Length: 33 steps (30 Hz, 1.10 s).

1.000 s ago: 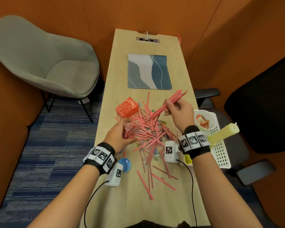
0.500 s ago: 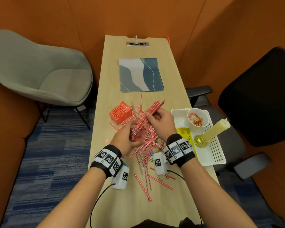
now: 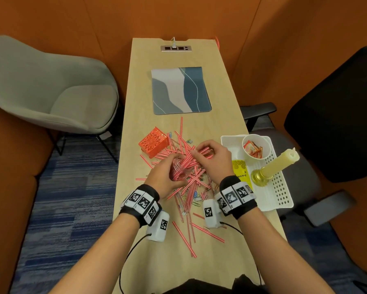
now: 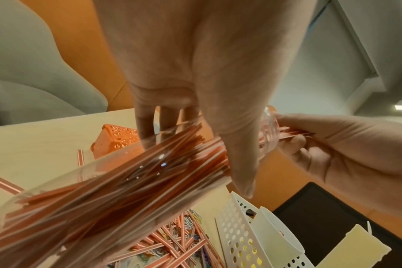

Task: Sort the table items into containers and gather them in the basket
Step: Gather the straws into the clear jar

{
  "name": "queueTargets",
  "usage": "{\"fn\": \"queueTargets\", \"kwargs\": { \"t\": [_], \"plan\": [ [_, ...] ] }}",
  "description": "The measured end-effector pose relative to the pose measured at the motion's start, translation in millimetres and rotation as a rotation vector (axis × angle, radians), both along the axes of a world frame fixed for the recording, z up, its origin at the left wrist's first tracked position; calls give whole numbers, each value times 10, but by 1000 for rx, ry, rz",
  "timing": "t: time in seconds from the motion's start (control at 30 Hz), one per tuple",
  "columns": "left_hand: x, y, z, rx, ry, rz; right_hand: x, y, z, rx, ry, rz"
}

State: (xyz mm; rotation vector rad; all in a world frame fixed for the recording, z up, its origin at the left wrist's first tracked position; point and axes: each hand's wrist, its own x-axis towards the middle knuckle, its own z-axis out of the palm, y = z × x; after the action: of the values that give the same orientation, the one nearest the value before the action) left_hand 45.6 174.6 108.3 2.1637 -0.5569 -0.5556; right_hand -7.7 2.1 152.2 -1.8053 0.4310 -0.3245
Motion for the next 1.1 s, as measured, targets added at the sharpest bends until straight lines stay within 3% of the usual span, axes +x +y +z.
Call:
{"fn": "queueTargets", "kwargs": {
  "t": [0.13, 0.23, 0.3, 0.4, 0.5, 0.63, 0.8, 0.9, 1.0, 1.07, 1.1],
  "plan": [
    [4, -73, -35, 20, 6, -1, 37, 80, -77, -184, 36, 122],
    [2, -47, -67, -2, 27, -15, 109, -122, -52, -111, 105, 69],
    [4, -38, -76, -11, 37, -16, 126, -150, -65, -88, 217, 202],
    [25, -41, -96, 7, 42, -30, 135, 19, -133, -230, 250, 347],
    [43, -3, -127, -22, 62, 9, 161, 88, -125, -289, 144, 241],
    [82, 89, -156, -42, 55, 51, 173, 29, -43, 59, 46, 58],
    [180, 135, -105, -69, 20, 51, 276, 219, -145, -168, 88, 179],
    [269, 200, -72, -88, 0, 73, 440, 194, -143, -109, 76, 232],
    [403, 334, -70, -138, 7, 144, 674, 48, -270, -23, 43, 75],
    [494, 436, -70, -150, -10, 192, 851, -53, -522, -136, 162, 15],
    [535, 490, -71, -154, -17, 213, 937, -77, -668, -240, 282, 69]
  ]
}}
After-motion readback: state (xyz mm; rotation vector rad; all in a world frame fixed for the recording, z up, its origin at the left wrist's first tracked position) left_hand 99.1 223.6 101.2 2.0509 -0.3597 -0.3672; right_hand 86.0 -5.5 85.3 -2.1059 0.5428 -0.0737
